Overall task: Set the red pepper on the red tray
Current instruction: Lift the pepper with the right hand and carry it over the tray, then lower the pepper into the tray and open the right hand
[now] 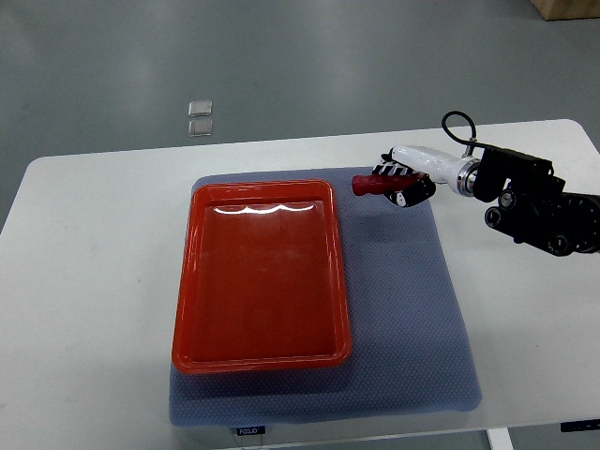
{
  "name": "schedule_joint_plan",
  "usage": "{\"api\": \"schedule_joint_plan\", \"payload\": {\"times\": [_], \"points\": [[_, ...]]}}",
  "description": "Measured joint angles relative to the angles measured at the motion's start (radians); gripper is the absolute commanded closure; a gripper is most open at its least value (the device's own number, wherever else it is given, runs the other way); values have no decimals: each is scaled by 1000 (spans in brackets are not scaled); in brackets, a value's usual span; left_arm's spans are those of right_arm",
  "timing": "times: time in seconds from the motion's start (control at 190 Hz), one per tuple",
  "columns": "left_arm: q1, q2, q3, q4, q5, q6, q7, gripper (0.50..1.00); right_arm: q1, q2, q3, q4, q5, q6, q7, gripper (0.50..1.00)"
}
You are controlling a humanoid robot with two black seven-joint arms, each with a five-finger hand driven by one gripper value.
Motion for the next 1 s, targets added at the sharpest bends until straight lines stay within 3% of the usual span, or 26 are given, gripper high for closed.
{"api": "schedule_joint_plan", "payload": {"times": [0.295, 0.7, 0.958, 1.0], "points": [[0, 0, 2, 0, 0, 0, 0, 500, 105, 20, -4, 52, 3, 19, 0, 1000], [-1, 0, 1, -7, 0, -2, 1, 500, 166, 354, -148, -31, 8, 19, 1, 1000], [0, 0, 0, -1, 0, -2, 2, 500, 127, 383, -196, -79, 2, 10, 1, 991], [0, 0, 0, -1, 0, -2, 2, 500, 121, 383, -197, -79, 2, 9, 1, 953]]}}
